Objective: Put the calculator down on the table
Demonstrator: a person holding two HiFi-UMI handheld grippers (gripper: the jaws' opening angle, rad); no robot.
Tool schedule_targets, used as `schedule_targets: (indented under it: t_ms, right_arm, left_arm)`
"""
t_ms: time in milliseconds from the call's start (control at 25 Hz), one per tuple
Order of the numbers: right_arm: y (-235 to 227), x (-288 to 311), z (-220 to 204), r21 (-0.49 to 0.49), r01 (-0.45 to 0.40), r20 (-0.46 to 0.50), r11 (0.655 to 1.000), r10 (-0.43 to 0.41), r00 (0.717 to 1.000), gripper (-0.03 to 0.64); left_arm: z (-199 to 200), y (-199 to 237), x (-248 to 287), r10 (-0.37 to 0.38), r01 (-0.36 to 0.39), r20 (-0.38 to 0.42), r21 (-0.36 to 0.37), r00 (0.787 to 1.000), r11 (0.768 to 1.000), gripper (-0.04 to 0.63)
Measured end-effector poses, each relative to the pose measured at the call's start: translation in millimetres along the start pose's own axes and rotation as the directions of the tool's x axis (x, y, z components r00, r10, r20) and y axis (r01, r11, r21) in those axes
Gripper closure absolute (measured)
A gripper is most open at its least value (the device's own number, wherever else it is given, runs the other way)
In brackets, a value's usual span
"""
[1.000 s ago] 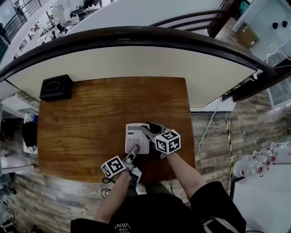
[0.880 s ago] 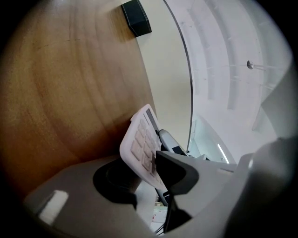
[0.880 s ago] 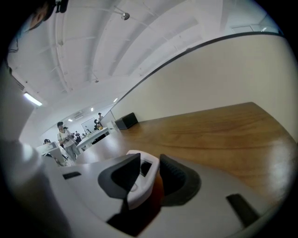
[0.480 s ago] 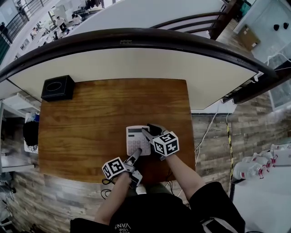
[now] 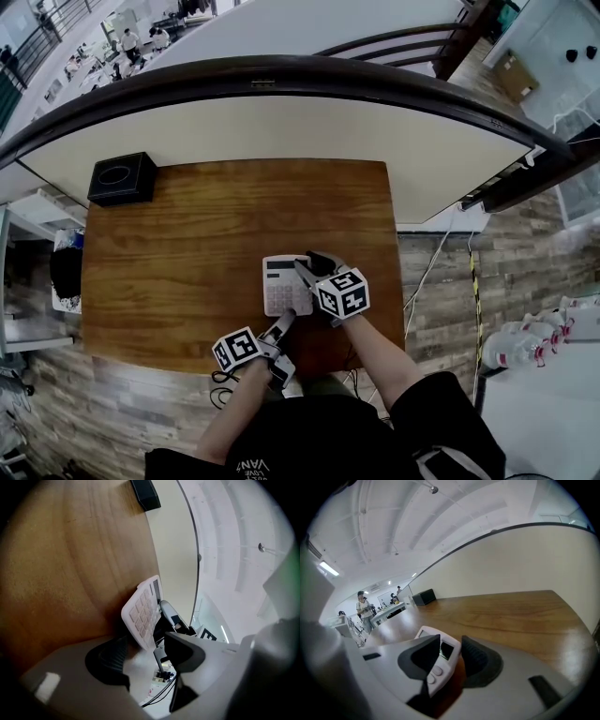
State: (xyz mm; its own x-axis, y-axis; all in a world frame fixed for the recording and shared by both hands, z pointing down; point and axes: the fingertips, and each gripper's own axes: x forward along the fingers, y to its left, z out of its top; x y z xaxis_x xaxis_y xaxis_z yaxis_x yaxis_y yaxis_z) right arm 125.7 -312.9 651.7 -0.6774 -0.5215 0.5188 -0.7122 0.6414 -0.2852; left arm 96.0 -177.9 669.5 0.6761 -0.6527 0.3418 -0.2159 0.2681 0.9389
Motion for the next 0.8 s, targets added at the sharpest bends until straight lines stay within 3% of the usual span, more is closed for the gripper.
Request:
schedule_targets:
  t_ms: [440, 800]
  right_arm:
    - [3.0, -1.8, 1.0, -0.018, 0.005, 0.005, 1.000, -0.005, 1.000, 0.497]
    - [2.8, -7.4, 4.7, 0.030, 0.026, 0.026, 0.999, -0.027, 0.999, 0.499]
  left_arm:
    - [-2.8, 2.6, -5.8, 0.013, -0.013, -0.011, 0.042, 1.000, 0.999, 0.359]
    - [0.7, 5.2, -17.4, 0.011, -0.011, 0.008, 0.051, 1.000, 0.999, 0.350]
